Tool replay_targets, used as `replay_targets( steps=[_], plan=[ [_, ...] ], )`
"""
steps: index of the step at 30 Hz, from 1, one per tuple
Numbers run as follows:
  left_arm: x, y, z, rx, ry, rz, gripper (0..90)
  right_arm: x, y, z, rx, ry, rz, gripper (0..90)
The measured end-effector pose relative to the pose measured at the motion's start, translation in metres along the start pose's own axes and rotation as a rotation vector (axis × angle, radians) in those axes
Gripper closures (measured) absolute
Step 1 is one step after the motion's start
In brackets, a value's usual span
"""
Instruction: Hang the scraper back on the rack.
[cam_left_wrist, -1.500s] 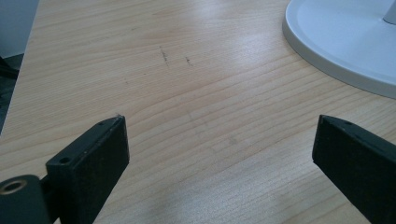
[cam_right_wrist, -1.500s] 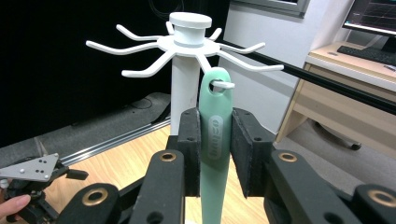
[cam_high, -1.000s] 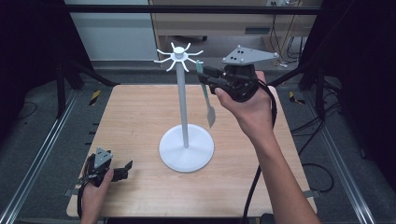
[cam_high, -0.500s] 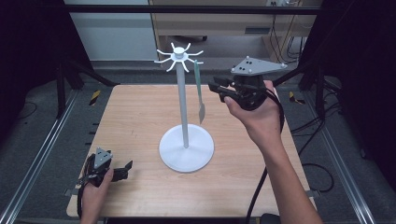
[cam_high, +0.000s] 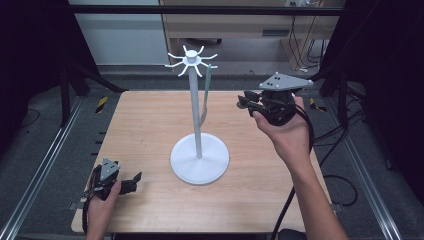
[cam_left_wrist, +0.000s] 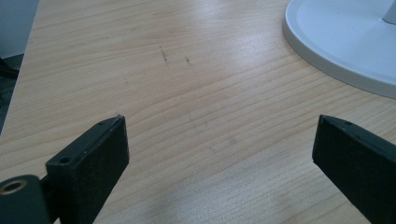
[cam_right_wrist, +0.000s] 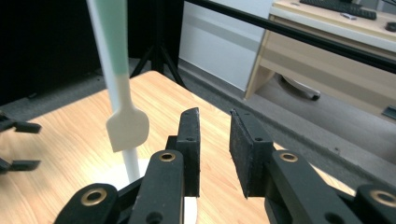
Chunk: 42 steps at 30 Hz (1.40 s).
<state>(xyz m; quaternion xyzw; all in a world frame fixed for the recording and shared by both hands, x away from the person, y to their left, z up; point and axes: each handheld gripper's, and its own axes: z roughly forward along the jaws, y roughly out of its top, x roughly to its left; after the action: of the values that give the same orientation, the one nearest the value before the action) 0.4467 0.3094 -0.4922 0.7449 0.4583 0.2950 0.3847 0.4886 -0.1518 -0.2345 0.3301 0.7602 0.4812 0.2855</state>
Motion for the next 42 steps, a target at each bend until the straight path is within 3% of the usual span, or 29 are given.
replay_targets(
  steps=[13,19,24,34,36,42],
  plan=[
    [0.0,-0.001,0.0,0.003,0.0,-0.004,3.3,-0.011,-0.028,0.004,0.046,-0.034,0.037,74.8],
    [0.0,0.0,0.0,0.003,0.001,0.0,3.3,-0.014,-0.043,0.005,0.065,-0.05,0.054,79.5],
    [0.0,0.0,0.0,0.004,0.0,-0.001,3.3,-0.013,-0.063,0.008,0.082,-0.079,0.066,85.7],
    [0.002,0.0,-0.001,0.0,0.004,-0.004,3.3,-0.011,-0.112,0.015,0.113,-0.09,0.131,85.4],
    [0.002,0.0,-0.001,0.001,0.004,-0.005,3.3,-0.011,-0.124,0.017,0.12,-0.09,0.151,82.9],
    [0.003,-0.001,-0.001,0.006,0.005,-0.004,3.2,-0.011,-0.161,0.027,0.13,-0.115,0.236,44.6]
  ],
)
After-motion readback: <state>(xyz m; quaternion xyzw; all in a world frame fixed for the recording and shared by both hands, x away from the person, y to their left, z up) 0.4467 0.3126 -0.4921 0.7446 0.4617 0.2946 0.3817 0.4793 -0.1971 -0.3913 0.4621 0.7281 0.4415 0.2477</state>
